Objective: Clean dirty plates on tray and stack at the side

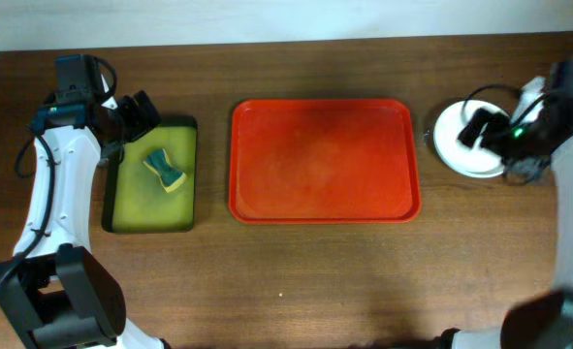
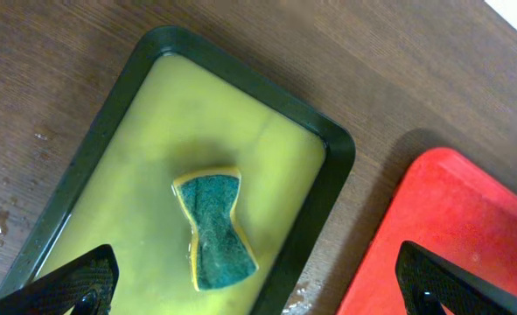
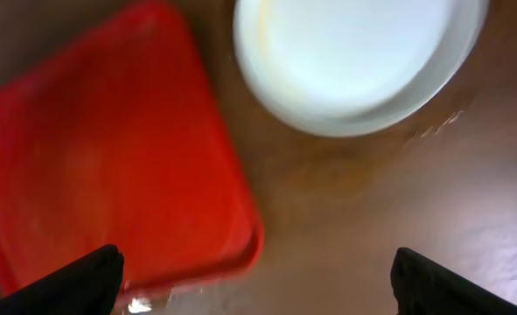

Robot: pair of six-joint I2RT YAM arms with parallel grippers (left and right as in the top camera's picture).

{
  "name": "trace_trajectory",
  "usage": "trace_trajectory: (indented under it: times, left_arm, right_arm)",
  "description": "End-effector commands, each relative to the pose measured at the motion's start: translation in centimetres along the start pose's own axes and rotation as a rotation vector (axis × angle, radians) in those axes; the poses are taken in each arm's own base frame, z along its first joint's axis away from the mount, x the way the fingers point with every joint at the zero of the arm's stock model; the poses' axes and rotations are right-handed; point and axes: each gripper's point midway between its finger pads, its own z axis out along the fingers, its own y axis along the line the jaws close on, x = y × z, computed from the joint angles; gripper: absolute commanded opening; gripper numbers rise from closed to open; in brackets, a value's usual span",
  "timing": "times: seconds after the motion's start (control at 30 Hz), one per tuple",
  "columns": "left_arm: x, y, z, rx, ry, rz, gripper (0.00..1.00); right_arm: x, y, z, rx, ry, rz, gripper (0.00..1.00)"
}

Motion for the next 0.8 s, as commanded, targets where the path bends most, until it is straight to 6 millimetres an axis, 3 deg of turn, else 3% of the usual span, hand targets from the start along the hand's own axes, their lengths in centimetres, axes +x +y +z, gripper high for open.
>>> trace_trajectory:
  times: [0.0, 0.07, 0.13, 0.27, 0.37, 0.47, 0.6, 0.77]
  left_arm:
    - [-0.1, -0.1, -0.1, 0.003, 0.000, 0.006, 0.99]
    - [-0.1, -0.1, -0.1, 0.003, 0.000, 0.006, 1.00]
    - [-0.1, -0.1, -0.1, 0.003, 0.000, 0.006, 1.00]
    - [-0.1, -0.1, -0.1, 0.003, 0.000, 0.006, 0.99]
    - [-0.1, -0.1, -0.1, 0.003, 0.000, 0.006, 0.99]
    - [-0.1, -0.1, -0.1, 0.003, 0.000, 0.006, 0.99]
    - [-0.1, -0.1, -0.1, 0.003, 0.000, 0.006, 0.99]
    - [-0.1, -0.1, -0.1, 0.003, 0.000, 0.006, 0.99]
  right_arm:
    - [6.1, 3.8, -2.6, -0.051, -0.025, -0.125, 0.99]
    - [10.9, 5.7, -3.1, -0.078, 0.045, -0.230, 0.99]
    - [11.7, 6.2, -2.9, -0.080, 0.078, -0.256, 0.98]
    - [13.5, 5.4, -2.9, -0.054, 0.157, -0.242, 0.99]
    - [13.8, 5.3, -2.4, -0.061, 0.147, -0.244, 0.99]
    - [14.5, 5.2, -4.5, -0.143, -0.111, -0.292, 0.99]
    - [18.0, 3.7, -7.2, -0.249, -0.448, -0.347, 0.99]
    - [19.3, 3.2, -7.4, -0.351, -0.764, -0.394, 0.99]
